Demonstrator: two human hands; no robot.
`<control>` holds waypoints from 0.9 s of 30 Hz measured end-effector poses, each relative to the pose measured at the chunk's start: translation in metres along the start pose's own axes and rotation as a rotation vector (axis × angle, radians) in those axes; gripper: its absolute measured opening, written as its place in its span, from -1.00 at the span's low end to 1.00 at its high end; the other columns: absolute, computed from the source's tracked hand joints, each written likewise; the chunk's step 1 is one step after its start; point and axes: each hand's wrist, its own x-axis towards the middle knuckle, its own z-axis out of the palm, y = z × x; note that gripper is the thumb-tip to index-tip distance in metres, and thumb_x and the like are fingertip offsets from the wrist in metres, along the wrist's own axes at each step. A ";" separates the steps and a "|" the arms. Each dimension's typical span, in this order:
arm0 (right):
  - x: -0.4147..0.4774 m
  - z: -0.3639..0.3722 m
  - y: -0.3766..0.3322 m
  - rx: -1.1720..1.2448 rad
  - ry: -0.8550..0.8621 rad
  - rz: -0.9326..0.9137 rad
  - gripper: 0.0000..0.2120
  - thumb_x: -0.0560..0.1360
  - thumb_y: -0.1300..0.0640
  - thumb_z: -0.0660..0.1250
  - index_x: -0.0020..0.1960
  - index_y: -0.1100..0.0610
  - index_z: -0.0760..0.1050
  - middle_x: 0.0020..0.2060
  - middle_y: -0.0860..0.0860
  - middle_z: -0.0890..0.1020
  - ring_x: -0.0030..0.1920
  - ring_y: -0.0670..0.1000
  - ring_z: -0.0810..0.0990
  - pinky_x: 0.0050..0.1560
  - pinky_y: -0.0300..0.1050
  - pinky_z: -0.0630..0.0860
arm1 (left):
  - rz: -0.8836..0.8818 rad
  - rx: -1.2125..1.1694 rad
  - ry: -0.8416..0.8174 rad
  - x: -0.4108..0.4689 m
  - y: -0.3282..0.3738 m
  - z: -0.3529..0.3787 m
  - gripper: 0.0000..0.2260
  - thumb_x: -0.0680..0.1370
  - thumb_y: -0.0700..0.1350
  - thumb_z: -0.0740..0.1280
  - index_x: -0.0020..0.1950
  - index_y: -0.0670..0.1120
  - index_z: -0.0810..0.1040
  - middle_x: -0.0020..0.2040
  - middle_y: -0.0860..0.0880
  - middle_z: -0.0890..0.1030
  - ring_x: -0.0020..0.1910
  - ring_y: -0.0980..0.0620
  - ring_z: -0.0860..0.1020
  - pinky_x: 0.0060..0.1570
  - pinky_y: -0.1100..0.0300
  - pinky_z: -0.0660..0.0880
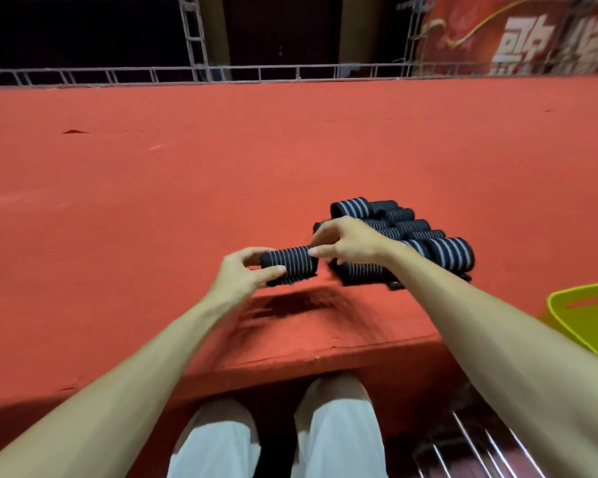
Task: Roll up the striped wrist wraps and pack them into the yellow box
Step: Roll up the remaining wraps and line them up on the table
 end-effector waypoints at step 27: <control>-0.012 -0.009 0.051 -0.844 0.031 0.090 -0.49 0.28 -0.09 0.46 0.18 0.06 0.52 0.00 -0.01 0.50 0.14 0.05 0.35 0.13 -0.04 0.18 | -0.127 -0.368 0.077 0.049 -0.026 0.009 -0.74 0.41 -0.35 0.46 -0.04 -0.05 0.54 -0.05 -0.04 0.59 -0.15 0.10 0.57 -0.33 0.32 0.54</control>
